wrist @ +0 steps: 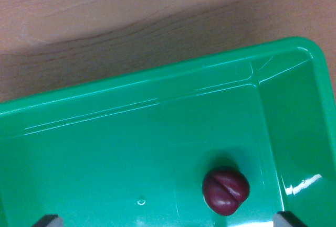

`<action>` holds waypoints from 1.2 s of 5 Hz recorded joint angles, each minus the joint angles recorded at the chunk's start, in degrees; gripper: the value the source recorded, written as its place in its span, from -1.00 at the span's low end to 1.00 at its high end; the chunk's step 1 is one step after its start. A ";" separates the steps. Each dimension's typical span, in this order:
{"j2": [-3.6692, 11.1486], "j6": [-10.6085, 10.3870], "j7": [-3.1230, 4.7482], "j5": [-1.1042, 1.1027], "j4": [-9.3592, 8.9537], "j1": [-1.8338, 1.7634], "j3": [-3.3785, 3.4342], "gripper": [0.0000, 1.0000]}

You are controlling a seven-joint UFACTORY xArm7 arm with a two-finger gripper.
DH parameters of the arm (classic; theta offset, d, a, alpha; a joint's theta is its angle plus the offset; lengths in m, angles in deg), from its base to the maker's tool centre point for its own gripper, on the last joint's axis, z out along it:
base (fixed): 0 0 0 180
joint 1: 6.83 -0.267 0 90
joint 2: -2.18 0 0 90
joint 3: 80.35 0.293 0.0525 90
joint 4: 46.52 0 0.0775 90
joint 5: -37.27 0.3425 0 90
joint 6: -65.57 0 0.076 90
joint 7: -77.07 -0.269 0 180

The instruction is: Pick fruit

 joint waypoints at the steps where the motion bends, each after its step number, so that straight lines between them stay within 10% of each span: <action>1: 0.77 -2.52 0.00 -0.47 -1.93 0.13 -0.10 -1.00; 6: 2.39 -7.80 0.01 -1.46 -5.95 0.39 -0.31 -1.00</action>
